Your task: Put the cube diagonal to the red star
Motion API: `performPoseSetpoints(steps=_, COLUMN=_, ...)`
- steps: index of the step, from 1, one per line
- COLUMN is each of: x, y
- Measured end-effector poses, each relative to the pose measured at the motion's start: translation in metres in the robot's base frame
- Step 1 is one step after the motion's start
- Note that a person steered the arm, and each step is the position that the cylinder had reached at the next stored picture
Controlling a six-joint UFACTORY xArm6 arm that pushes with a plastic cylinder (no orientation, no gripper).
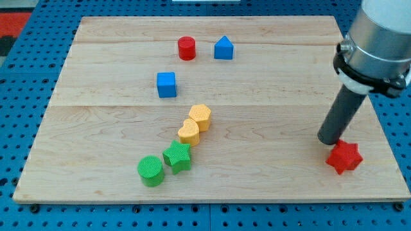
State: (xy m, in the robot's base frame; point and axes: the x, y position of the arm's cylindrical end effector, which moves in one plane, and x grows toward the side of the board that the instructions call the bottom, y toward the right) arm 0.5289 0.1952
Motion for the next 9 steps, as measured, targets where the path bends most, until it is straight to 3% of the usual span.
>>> performPoseSetpoints(steps=1, x=0.016, y=-0.008)
performPoseSetpoints(steps=2, x=-0.051, y=-0.056)
performPoseSetpoints(steps=3, x=-0.148, y=-0.124)
performPoseSetpoints(steps=4, x=-0.173, y=-0.222)
performPoseSetpoints(steps=5, x=-0.17, y=-0.306)
performPoseSetpoints(steps=6, x=-0.14, y=-0.314)
performPoseSetpoints(steps=8, x=-0.125, y=-0.104)
performPoseSetpoints(steps=9, x=-0.113, y=-0.092)
